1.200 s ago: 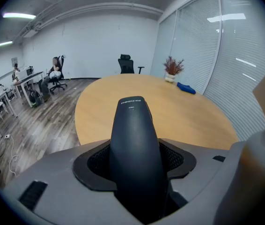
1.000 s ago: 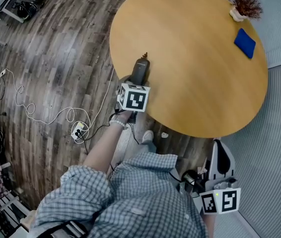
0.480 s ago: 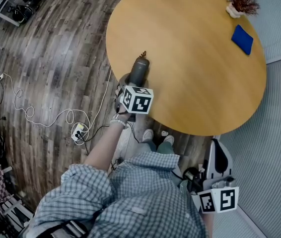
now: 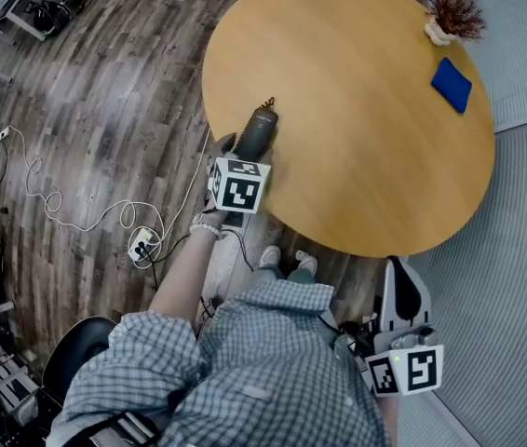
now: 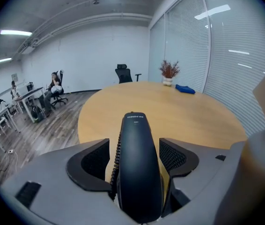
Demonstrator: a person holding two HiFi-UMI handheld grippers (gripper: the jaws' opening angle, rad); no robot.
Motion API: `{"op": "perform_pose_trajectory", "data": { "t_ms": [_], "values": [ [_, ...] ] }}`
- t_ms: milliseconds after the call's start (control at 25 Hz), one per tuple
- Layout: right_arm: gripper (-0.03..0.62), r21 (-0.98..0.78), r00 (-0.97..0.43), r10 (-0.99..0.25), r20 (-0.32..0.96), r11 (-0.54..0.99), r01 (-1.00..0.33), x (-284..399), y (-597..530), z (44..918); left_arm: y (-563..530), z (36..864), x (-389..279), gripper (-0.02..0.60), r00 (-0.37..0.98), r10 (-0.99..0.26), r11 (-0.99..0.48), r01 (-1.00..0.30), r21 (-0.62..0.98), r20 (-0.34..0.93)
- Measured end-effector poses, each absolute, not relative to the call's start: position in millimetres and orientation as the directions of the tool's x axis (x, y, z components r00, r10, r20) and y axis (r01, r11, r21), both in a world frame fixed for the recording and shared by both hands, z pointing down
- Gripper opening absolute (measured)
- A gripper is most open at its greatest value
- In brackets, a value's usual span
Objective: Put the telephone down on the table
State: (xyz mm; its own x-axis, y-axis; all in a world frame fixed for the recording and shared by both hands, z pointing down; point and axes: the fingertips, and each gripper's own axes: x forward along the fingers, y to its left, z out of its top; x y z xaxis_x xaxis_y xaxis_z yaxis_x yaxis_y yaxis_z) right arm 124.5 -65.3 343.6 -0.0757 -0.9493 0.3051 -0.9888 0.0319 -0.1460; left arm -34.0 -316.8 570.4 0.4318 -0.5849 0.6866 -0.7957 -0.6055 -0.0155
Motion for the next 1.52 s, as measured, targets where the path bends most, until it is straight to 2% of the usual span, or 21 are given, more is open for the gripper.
{"op": "perform_pose_trajectory", "data": {
  "t_ms": [200,520,760,1040,1120,1280,1360,1520],
  "values": [
    [0.006,-0.146,-0.105,-0.955,0.277,0.066,-0.987,131.1,-68.1,336.7,-310.8,530.1,-36.5,0.324,0.434,-0.653,-0.567,-0.824,-0.020,0.621],
    [0.006,-0.120,-0.136,-0.969,0.205,0.113,-0.986,147.7,-73.9,309.1,-289.1,416.2,-8.1,0.322,0.516,-0.752,-0.569,-0.822,-0.010,0.410],
    [0.006,-0.084,-0.131,-0.984,0.121,0.121,-0.989,159.4,-74.5,287.1,-257.4,344.5,9.3,0.314,0.583,-0.766,-0.610,-0.792,-0.020,0.270],
    [0.006,-0.016,-0.130,-0.991,0.026,0.129,-0.991,176.3,-78.8,259.1,-227.0,294.1,15.1,0.274,0.608,-0.774,-0.621,-0.783,-0.024,0.176],
    [0.006,-0.022,-0.129,-0.992,0.002,0.129,-0.991,181.2,-82.2,252.6,-219.7,284.9,18.0,0.243,0.609,-0.778,-0.619,-0.785,-0.022,0.158],
    [0.006,-0.024,-0.146,-0.989,-0.025,0.146,-0.989,181.8,-84.0,245.1,-203.2,270.9,21.8,0.135,0.601,-0.790,-0.610,-0.790,-0.062,0.124],
    [0.006,-0.021,-0.159,-0.987,-0.033,0.159,-0.987,179.7,-84.2,242.3,-195.2,265.0,22.8,0.112,0.602,-0.791,-0.611,-0.788,-0.076,0.111],
    [0.006,-0.019,-0.181,-0.982,-0.045,0.182,-0.983,175.6,-86.2,236.1,-182.5,255.5,24.6,0.025,0.618,-0.781,-0.624,-0.778,-0.069,0.089]
  ]
}}
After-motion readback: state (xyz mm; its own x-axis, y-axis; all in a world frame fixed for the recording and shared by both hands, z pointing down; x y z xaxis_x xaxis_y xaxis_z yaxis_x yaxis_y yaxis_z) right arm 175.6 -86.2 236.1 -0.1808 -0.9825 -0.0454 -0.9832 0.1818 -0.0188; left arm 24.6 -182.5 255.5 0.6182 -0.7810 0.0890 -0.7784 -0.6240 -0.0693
